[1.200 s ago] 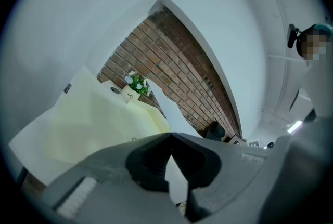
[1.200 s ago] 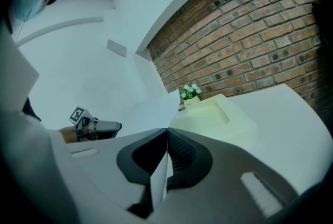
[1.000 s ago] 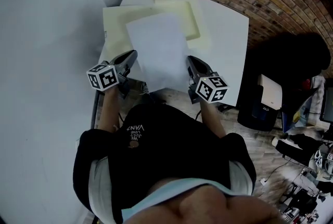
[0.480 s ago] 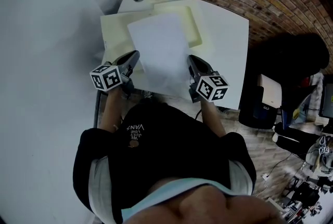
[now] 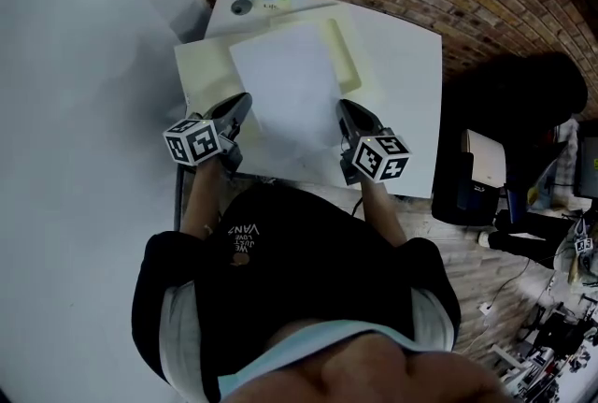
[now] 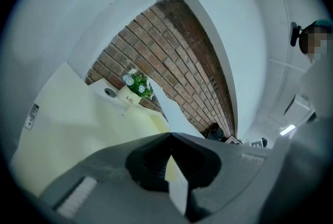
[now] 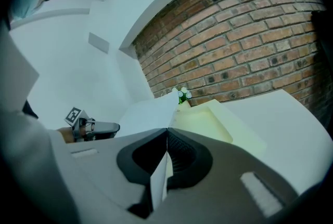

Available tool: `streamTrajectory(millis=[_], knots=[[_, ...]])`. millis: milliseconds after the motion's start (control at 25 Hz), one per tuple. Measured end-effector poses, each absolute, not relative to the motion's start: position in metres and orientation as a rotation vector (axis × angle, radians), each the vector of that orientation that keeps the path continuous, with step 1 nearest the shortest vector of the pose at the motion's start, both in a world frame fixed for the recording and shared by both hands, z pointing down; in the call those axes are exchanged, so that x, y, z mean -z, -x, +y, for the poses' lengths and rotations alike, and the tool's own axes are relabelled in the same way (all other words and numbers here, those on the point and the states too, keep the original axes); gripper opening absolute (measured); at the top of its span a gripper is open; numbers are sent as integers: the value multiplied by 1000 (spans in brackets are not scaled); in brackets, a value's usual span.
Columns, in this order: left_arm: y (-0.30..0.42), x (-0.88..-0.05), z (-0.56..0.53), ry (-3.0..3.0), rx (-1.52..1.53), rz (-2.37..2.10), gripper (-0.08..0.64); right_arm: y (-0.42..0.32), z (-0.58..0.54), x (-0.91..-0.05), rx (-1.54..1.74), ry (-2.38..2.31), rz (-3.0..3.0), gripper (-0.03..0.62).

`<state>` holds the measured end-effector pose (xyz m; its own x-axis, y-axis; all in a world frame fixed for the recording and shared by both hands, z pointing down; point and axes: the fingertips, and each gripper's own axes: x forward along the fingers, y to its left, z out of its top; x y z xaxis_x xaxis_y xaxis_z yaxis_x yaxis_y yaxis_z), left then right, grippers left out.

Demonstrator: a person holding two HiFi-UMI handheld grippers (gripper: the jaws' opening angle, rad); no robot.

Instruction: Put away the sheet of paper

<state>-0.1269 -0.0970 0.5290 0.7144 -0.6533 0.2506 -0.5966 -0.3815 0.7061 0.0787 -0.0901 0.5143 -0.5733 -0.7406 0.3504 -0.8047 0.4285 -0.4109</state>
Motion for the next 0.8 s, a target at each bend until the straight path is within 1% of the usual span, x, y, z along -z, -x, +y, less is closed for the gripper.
streamTrajectory(millis=[800], knots=[[165,-553,-151,-2091,-5,-849,0,-40,-124,-537,-866,-1516,-2436,0]])
